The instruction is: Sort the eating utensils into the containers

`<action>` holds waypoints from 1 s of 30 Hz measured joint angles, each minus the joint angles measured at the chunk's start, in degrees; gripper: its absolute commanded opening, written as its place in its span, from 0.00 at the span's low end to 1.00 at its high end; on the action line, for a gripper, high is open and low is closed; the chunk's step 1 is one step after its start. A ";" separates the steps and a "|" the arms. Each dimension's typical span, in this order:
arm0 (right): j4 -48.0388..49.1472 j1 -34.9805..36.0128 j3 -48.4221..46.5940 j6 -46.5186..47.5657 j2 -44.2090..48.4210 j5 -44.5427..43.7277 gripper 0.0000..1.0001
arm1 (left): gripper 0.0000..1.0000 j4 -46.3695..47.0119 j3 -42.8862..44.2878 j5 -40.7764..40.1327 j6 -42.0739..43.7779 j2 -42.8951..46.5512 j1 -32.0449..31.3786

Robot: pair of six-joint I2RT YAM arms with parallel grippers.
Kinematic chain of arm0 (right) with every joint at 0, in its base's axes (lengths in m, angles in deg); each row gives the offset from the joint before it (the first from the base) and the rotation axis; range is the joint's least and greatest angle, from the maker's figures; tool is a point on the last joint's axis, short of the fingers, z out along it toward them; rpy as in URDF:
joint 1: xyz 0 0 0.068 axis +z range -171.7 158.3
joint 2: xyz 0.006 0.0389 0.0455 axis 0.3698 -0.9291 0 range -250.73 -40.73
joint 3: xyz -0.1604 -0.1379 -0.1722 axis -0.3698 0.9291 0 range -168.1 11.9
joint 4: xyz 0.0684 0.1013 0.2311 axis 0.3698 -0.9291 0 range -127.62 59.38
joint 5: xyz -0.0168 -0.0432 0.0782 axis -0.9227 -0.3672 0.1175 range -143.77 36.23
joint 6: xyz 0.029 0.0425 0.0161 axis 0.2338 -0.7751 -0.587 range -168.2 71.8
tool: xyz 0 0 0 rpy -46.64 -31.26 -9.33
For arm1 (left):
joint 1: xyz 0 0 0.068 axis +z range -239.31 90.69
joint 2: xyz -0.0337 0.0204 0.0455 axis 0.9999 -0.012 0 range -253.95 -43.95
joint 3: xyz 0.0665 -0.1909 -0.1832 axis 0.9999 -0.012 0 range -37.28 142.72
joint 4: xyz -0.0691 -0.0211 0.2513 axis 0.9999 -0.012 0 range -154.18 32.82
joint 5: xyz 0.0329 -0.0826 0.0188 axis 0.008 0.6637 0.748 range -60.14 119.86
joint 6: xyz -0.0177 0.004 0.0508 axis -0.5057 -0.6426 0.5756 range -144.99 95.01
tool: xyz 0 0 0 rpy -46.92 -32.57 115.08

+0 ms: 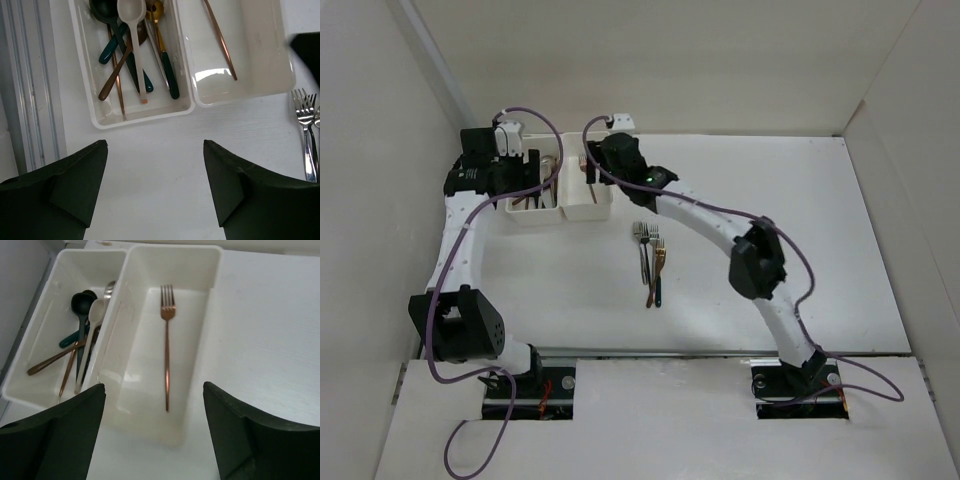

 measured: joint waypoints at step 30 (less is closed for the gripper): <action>-23.02 8.83 56.24 -21.77 29.33 3.48 0.26 | 0.76 4.76 -4.63 -8.79 -8.00 1.97 8.94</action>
